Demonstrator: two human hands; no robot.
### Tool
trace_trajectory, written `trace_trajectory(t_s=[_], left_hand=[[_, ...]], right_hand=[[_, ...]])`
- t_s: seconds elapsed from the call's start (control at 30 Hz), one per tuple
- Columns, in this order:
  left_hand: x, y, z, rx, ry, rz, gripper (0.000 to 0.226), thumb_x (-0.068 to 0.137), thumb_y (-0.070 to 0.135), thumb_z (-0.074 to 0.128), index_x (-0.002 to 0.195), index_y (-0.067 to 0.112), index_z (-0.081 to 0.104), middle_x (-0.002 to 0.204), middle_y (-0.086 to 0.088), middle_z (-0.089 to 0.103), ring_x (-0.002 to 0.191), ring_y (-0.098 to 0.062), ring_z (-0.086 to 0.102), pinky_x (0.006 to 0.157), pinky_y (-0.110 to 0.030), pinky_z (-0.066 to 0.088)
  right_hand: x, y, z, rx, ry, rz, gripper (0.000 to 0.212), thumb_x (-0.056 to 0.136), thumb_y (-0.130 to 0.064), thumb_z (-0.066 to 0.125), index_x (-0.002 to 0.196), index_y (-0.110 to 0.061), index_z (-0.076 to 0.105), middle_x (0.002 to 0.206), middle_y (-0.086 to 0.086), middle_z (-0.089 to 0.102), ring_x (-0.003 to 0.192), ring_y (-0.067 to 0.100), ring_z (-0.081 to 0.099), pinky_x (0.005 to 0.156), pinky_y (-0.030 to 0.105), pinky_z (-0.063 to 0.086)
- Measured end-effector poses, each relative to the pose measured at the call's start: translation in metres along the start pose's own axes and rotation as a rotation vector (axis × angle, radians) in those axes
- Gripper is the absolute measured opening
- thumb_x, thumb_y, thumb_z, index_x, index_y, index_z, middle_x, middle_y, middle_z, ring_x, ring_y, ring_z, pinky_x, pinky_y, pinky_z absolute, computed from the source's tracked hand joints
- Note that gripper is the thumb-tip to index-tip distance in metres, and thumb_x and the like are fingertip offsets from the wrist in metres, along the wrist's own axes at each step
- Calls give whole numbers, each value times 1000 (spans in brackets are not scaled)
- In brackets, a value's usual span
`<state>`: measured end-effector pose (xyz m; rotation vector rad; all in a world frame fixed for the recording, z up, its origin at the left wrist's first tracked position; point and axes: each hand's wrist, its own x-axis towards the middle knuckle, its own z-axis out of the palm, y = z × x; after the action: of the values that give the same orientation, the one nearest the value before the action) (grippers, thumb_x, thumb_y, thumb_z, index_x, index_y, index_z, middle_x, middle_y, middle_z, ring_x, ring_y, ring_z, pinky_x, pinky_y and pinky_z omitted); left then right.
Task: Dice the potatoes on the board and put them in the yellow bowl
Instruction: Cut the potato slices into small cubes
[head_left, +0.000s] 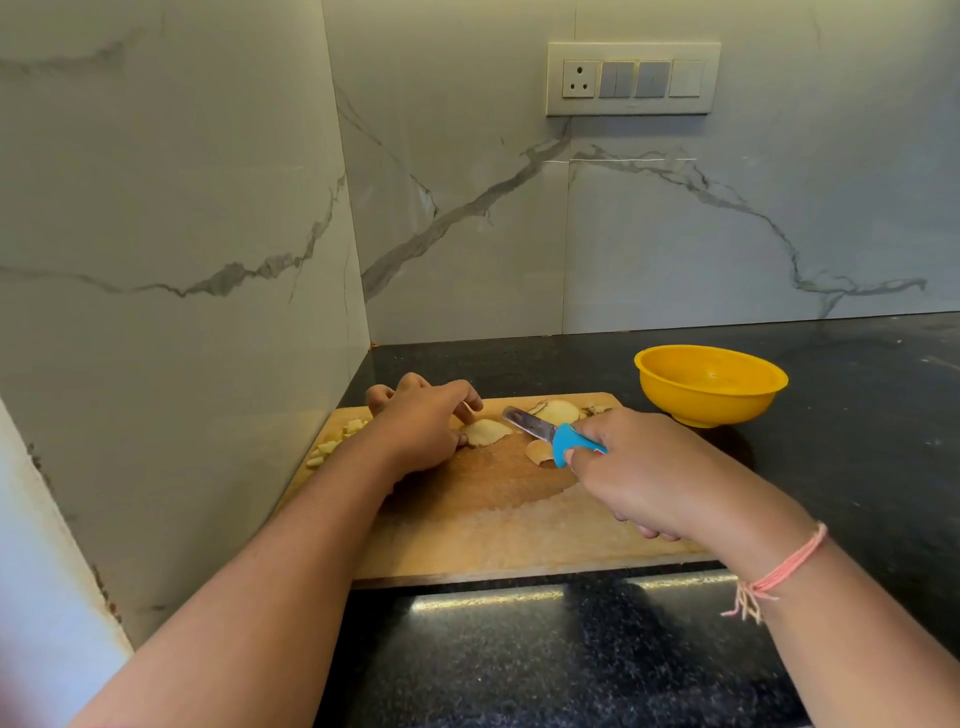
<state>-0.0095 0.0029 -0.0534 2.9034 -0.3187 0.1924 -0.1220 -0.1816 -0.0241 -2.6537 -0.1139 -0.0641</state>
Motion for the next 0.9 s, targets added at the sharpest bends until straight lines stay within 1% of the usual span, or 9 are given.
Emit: trace_trajectory(t_s=[0.17, 0.27, 0.33, 0.47, 0.6, 0.7, 0.77, 0.83, 0.9], left_hand=[[0, 1, -2, 66, 16, -11, 31, 96, 33, 54, 126, 41, 48, 124, 12, 58, 128, -15, 28, 89, -38, 21], [0, 1, -2, 90, 12, -24, 27, 94, 39, 55, 121, 40, 52, 124, 8, 57, 127, -17, 29, 89, -39, 22], [-1, 3, -3, 132, 0, -27, 26, 94, 42, 54, 119, 39, 54, 125, 7, 57, 128, -18, 29, 89, -40, 22], [-5, 12, -6, 216, -14, -54, 28, 91, 52, 53, 114, 36, 59, 122, 6, 58, 125, -20, 33, 91, -43, 25], [-7, 15, -7, 211, 9, -78, 36, 86, 60, 54, 109, 34, 64, 113, 7, 61, 118, -20, 40, 88, -41, 27], [-7, 10, -6, 115, 17, -85, 33, 85, 56, 59, 109, 34, 65, 111, 9, 62, 117, -18, 45, 93, -39, 30], [-5, 6, -3, 43, 18, -93, 26, 85, 49, 64, 107, 35, 63, 111, 9, 64, 117, -18, 48, 99, -42, 33], [-5, 6, -2, 11, 29, -104, 25, 85, 46, 66, 107, 37, 60, 111, 9, 63, 118, -17, 48, 99, -43, 33], [-6, 7, -1, -2, 47, -117, 27, 85, 46, 66, 108, 37, 56, 112, 10, 63, 118, -17, 47, 93, -40, 31]], right_hand=[[0, -3, 1, -18, -11, 6, 38, 99, -28, 38, 136, -23, 43, 69, -4, 47, 47, 5, 43, 38, 14, 32], [-1, -4, 2, -34, 7, -12, 38, 100, -29, 37, 137, -23, 42, 70, -6, 46, 51, 4, 42, 40, 14, 31], [-1, -5, 4, -51, 44, -31, 39, 100, -30, 37, 138, -23, 41, 76, -7, 48, 54, 5, 41, 43, 14, 30], [1, -7, 7, -81, 112, -50, 41, 100, -32, 37, 140, -24, 40, 99, -3, 56, 60, 5, 43, 49, 15, 36], [1, -6, 10, -120, 60, -60, 39, 100, -32, 39, 137, -23, 44, 98, -2, 53, 61, 6, 44, 49, 14, 35], [-1, -6, 11, -144, 28, -68, 39, 99, -33, 39, 137, -23, 44, 104, -1, 54, 61, 6, 43, 49, 14, 36], [-1, -6, 11, -156, 22, -70, 39, 99, -32, 38, 137, -23, 44, 110, 0, 56, 61, 6, 43, 51, 15, 37], [0, -8, 11, -158, 16, -71, 39, 99, -32, 38, 137, -23, 44, 113, 1, 56, 60, 6, 43, 50, 15, 35], [0, -11, 11, -162, 5, -78, 40, 99, -32, 38, 138, -22, 43, 113, 1, 56, 60, 6, 42, 49, 16, 34]])
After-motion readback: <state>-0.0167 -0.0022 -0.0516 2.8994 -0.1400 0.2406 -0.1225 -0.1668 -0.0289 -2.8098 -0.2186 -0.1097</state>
